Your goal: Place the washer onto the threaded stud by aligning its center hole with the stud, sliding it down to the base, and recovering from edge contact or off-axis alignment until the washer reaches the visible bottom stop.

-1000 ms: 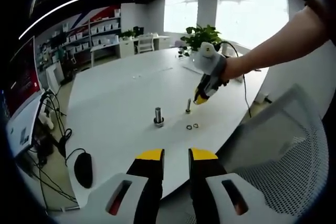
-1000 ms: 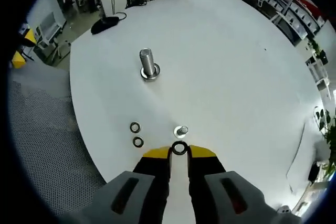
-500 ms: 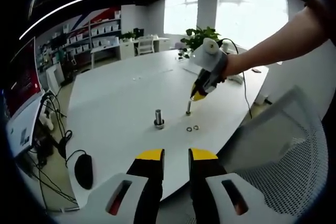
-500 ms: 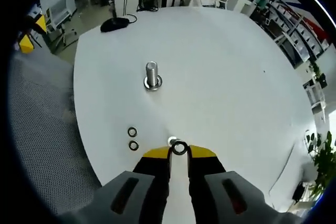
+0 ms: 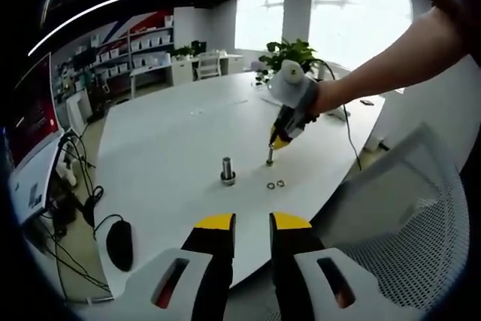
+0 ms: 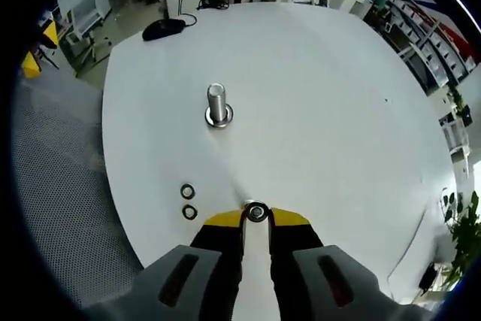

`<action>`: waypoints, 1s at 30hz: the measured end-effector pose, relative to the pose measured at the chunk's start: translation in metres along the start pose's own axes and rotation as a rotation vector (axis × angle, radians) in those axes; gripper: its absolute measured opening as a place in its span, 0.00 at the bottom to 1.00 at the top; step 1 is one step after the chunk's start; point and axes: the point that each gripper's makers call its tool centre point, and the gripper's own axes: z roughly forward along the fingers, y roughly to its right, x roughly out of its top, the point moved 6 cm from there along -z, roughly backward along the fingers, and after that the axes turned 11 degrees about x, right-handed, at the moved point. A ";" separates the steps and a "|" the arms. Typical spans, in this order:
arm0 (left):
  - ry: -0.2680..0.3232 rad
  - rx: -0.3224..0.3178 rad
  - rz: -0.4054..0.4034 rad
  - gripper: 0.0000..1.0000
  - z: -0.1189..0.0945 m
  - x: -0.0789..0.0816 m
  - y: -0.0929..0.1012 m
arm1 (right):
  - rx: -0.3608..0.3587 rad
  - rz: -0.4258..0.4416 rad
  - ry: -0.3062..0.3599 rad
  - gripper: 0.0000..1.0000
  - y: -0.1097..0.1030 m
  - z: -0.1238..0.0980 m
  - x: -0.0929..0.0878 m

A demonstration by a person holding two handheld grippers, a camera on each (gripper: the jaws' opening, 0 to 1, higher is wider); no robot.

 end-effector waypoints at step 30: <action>-0.019 0.018 -0.004 0.15 0.001 -0.001 -0.002 | 0.033 0.046 -0.054 0.15 0.009 0.049 -0.016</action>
